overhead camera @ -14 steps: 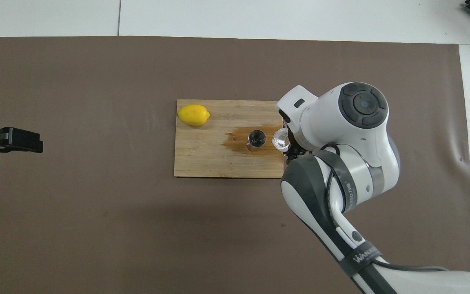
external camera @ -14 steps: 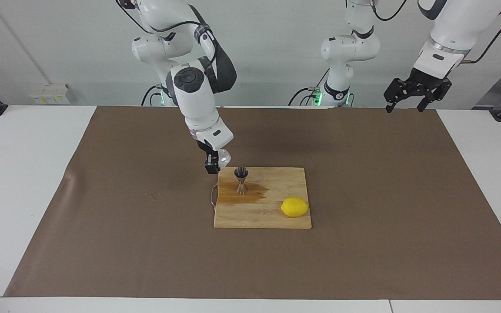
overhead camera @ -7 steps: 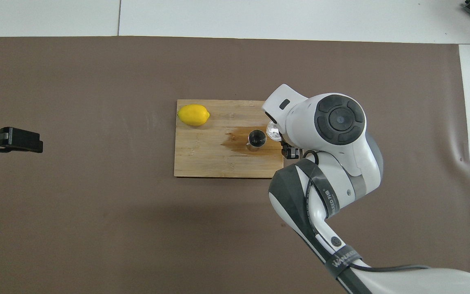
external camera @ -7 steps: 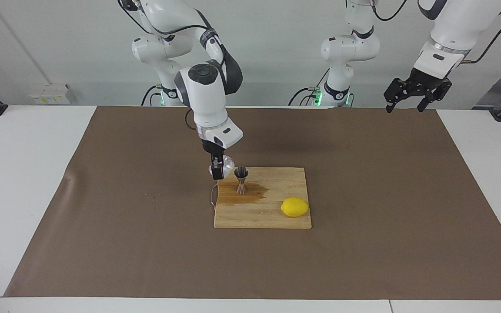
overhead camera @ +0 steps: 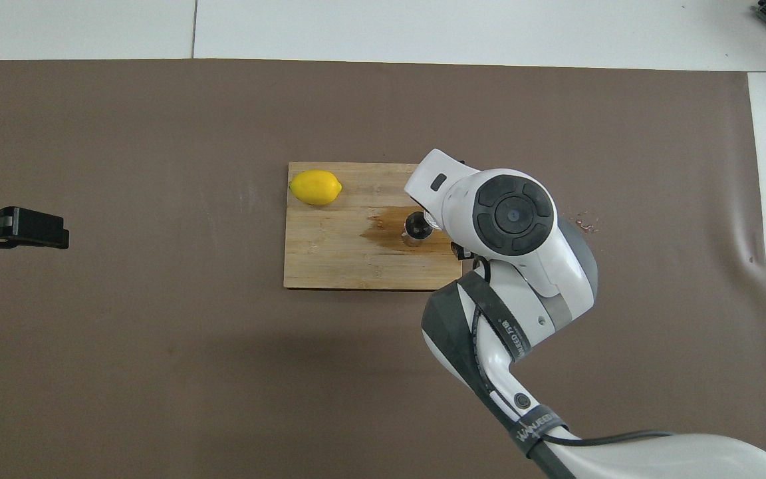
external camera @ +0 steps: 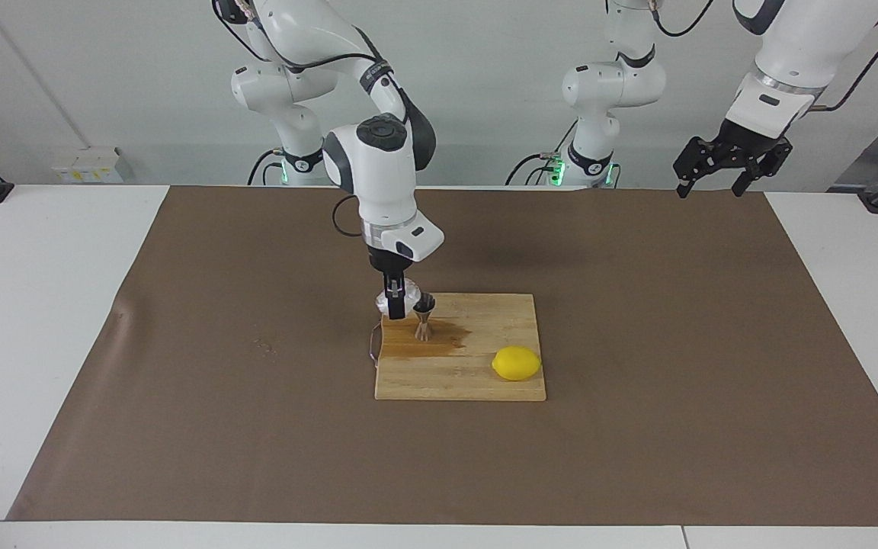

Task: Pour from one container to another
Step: 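Tilt the white cup with the right gripper over the metal cup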

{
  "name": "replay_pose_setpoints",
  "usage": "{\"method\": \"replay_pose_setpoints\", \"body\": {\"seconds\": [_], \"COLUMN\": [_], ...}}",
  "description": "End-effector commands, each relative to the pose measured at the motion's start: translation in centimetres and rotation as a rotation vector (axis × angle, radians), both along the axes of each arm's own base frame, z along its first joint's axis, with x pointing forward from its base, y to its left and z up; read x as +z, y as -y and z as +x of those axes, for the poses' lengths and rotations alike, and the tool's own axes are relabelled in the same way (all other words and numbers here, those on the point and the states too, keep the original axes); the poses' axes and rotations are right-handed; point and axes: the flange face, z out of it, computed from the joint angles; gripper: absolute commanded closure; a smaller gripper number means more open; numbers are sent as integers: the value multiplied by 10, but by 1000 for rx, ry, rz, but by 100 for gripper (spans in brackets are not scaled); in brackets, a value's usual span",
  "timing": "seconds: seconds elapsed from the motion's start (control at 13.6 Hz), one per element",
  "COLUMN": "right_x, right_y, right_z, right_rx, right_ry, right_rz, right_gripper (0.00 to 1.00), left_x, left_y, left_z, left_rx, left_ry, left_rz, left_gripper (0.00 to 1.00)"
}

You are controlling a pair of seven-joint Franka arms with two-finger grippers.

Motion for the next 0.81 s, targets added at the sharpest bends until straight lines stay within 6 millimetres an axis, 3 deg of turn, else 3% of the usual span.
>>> {"method": "replay_pose_setpoints", "body": {"seconds": [0.0,0.59,0.73], "right_x": [-3,-10,-10], "right_y": [-10,-13,-21], "right_z": [-6,-16,-22], "right_rx": [37,129,163], "right_ry": [53,108,121], "right_rz": [-22,-117,-142], "right_gripper": [78,78,78], "left_x": [1,1,1], "left_y": [-4,-4,-4], "left_z": [-9,-9,-9], "left_rx": [-5,-5,-5], "left_ry": [-4,-4,-4], "left_rz": [8,8,8], "left_gripper": [0,0,0]}}
